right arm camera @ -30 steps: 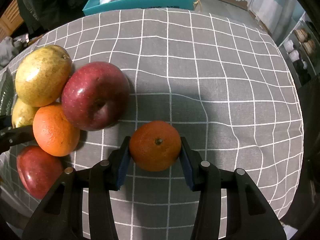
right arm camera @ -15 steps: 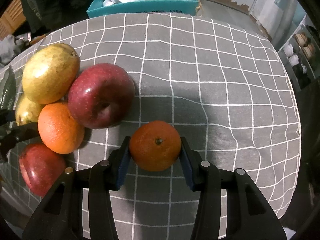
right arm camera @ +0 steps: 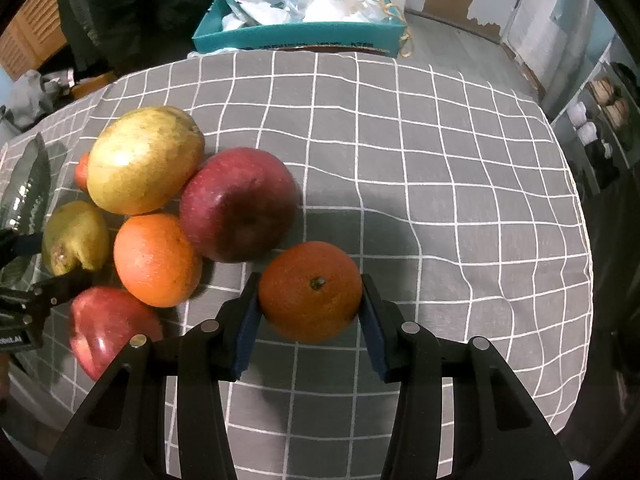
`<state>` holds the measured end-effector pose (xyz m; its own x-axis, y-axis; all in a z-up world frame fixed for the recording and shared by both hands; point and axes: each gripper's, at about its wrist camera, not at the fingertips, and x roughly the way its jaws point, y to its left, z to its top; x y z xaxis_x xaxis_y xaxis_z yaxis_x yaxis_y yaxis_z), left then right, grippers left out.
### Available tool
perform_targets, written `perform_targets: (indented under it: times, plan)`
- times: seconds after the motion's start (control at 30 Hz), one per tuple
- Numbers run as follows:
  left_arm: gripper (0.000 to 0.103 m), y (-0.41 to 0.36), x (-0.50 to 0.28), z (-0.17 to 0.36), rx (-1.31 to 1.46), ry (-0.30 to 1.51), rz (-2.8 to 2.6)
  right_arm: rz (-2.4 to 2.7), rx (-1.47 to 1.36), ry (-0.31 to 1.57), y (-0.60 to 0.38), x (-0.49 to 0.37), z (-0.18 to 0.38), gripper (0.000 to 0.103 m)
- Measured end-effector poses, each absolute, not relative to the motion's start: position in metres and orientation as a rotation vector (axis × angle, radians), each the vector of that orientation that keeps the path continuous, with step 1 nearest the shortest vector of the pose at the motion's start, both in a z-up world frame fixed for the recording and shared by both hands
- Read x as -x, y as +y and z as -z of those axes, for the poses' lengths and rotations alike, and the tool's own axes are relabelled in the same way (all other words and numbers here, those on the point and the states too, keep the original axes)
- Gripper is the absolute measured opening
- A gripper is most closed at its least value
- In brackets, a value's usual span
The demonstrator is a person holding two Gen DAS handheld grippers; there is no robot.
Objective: Organize fruits
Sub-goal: 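Close the left tool on the yellow pear while the right tool grips the tangerine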
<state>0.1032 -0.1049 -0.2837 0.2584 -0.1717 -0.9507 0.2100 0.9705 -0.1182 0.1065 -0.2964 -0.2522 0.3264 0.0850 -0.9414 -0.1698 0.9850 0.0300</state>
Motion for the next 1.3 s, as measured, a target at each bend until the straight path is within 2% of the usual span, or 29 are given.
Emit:
perform_targets:
  times: [0.33, 0.83, 1.3]
  plan:
    - [0.083, -0.092, -0.114, 0.298, 0.135, 1.333, 0.301, -0.165, 0.069, 1.233, -0.299, -0.104, 0.255, 0.046]
    - [0.083, -0.106, -0.125, 0.295, 0.077, 1.279, 0.273, -0.159, 0.094, 1.238, -0.299, -0.100, 0.264, 0.046]
    - [0.082, -0.105, -0.111, 0.273, -0.014, 1.190, 0.214, -0.151, 0.094, 1.149, -0.297, -0.100, 0.234, 0.045]
